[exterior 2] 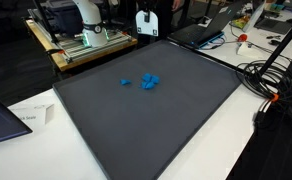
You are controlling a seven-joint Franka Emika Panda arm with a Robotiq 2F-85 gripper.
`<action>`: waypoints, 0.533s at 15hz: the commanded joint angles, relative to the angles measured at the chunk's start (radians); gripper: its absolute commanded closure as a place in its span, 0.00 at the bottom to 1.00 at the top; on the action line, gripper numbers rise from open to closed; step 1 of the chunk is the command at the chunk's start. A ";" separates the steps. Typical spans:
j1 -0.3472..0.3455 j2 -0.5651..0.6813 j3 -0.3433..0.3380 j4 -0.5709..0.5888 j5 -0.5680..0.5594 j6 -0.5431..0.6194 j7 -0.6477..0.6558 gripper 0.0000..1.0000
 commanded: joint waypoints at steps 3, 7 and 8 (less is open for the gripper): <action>0.058 -0.180 -0.015 -0.132 0.110 0.010 -0.242 0.99; 0.096 -0.258 -0.054 -0.180 0.182 -0.003 -0.423 0.99; 0.097 -0.270 -0.065 -0.186 0.180 -0.009 -0.453 0.99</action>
